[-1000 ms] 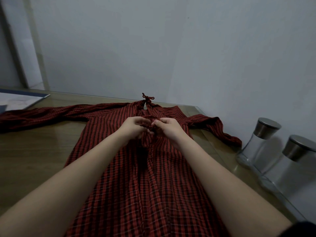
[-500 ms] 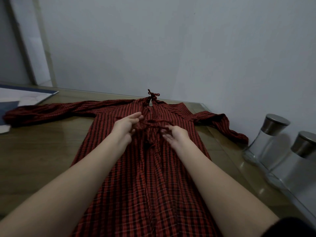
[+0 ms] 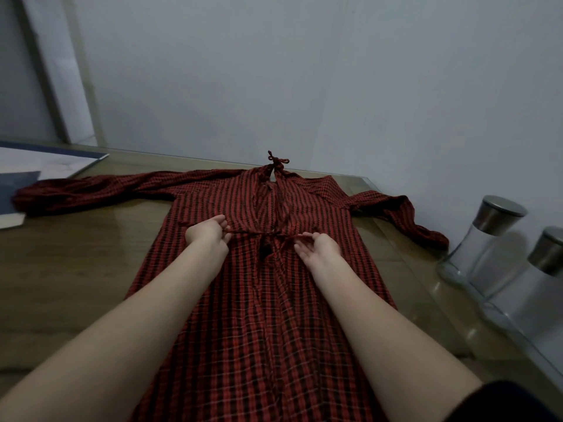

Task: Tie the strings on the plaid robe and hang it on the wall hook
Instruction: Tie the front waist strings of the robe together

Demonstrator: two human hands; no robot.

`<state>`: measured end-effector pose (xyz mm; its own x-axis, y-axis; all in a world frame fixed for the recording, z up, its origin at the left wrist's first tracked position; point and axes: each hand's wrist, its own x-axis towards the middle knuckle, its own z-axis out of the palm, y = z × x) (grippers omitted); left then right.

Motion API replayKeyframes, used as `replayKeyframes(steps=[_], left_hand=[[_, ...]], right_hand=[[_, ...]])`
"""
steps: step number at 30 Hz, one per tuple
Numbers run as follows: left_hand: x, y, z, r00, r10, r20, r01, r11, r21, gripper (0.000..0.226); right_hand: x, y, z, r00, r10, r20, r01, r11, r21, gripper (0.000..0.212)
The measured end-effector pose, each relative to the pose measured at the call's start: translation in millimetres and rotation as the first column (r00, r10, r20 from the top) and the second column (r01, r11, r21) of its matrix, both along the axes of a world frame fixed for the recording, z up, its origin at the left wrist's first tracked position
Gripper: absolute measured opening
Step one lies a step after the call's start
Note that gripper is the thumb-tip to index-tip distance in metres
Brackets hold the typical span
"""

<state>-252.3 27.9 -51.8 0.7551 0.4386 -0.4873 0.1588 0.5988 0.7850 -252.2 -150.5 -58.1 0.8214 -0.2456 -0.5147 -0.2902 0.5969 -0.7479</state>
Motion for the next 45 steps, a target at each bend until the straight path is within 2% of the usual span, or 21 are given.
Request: replayKeyframes(steps=[4,6,7,8,9,10,11,13,16,17,18,21,24,26,30,32,34,36,39,41,45], left_hand=[[0.3,-8.1,5.0,1.000,0.012,0.006,-0.012,1.000,-0.010,0.039],[2.3,-10.0,8.1,1.000,0.012,0.009,-0.011,1.000,-0.024,0.039],[3.8,-9.5,9.6,1.000,0.011,0.014,-0.011,1.000,-0.026,0.038],[4.8,-8.8,10.6,1.000,0.006,0.021,-0.005,1.000,-0.028,0.039],[5.1,-8.5,12.3,1.000,-0.006,0.030,0.007,1.000,-0.029,0.040],[4.9,-9.0,14.4,0.999,-0.022,0.048,0.023,1.000,-0.017,0.041],[4.7,-10.6,16.8,0.996,-0.038,0.079,0.037,0.999,0.025,0.041],[2.4,-16.1,23.3,0.982,-0.073,0.174,0.043,0.984,0.171,0.041],[-2.2,-24.2,33.2,0.924,-0.196,0.329,0.076,0.936,0.342,0.034],[-3.9,-25.9,35.4,0.894,-0.249,0.372,0.085,0.910,0.405,0.031],[-5.6,-27.3,36.8,0.867,-0.295,0.401,0.074,0.873,0.482,0.031],[-7.8,-29.4,37.1,0.834,-0.364,0.414,-0.023,0.727,0.686,0.044],[-2.7,-30.0,36.4,0.819,-0.439,0.371,0.037,0.685,0.728,0.065],[1.5,-29.5,36.1,0.807,-0.524,0.271,0.150,0.627,0.765,0.075],[-3.4,-27.1,33.5,0.699,-0.715,0.008,0.322,0.325,0.889,0.064],[-8.6,-26.8,29.8,0.650,-0.757,-0.067,0.349,0.220,0.911,0.060],[-12.2,-25.9,27.6,0.686,-0.717,-0.121,0.271,0.098,0.958,0.044],[-14.2,-25.4,28.0,0.769,-0.637,-0.064,0.160,0.095,0.982,0.028],[-17.4,-24.4,33.0,0.814,-0.580,0.027,0.077,0.153,0.985,0.016],[-19.0,-22.7,37.0,0.818,-0.574,0.023,0.069,0.139,0.988,0.015],[-21.3,-19.8,40.5,0.807,-0.589,-0.030,0.098,0.084,0.992,0.016]], right_hand=[[2.9,5.4,7.0,0.985,-0.110,0.132,0.080,0.973,0.214,0.035],[5.7,7.0,10.9,0.965,-0.137,0.225,0.067,0.953,0.295,0.034],[6.2,8.2,12.5,0.957,-0.106,0.271,0.031,0.963,0.268,0.034],[7.6,9.2,12.3,0.947,-0.042,0.319,-0.008,0.988,0.154,0.034],[10.3,9.9,10.7,0.934,0.064,0.351,-0.043,0.997,-0.069,0.034],[13.3,11.2,8.4,0.914,0.200,0.353,-0.070,0.935,-0.347,0.034],[14.1,12.4,8.3,0.885,0.335,0.324,-0.079,0.793,-0.604,0.034],[14.2,14.4,11.6,0.824,0.524,0.214,-0.078,0.480,-0.874,0.030],[10.3,15.3,20.2,0.711,0.703,0.005,-0.128,0.138,-0.982,0.009],[8.4,15.2,22.1,0.682,0.729,-0.062,-0.148,0.054,-0.987,0.017],[7.1,15.3,22.9,0.661,0.744,-0.100,-0.151,0.001,-0.988,0.025],[2.9,17.1,27.8,0.635,0.767,-0.088,-0.077,-0.051,-0.996,0.017],[4.6,17.3,27.5,0.657,0.750,-0.073,-0.111,0.001,-0.994,0.041],[5.9,16.3,24.0,0.677,0.734,-0.052,-0.164,0.081,-0.983,0.043],[5.1,15.4,26.2,0.731,0.677,0.084,-0.319,0.448,-0.835,0.033],[4.6,14.2,29.1,0.746,0.659,0.098,-0.349,0.511,-0.785,0.031],[4.7,13.9,30.9,0.751,0.653,0.100,-0.355,0.527,-0.772,0.032],[3.8,14.5,33.2,0.757,0.647,0.091,-0.348,0.517,-0.782,0.035],[1.4,16.6,36.3,0.766,0.636,0.092,-0.344,0.527,-0.777,0.036],[1.1,18.9,37.9,0.789,0.605,0.106,-0.350,0.586,-0.731,0.033],[6.4,24.9,43.3,0.859,0.509,0.050,-0.425,0.764,-0.486,0.031]])
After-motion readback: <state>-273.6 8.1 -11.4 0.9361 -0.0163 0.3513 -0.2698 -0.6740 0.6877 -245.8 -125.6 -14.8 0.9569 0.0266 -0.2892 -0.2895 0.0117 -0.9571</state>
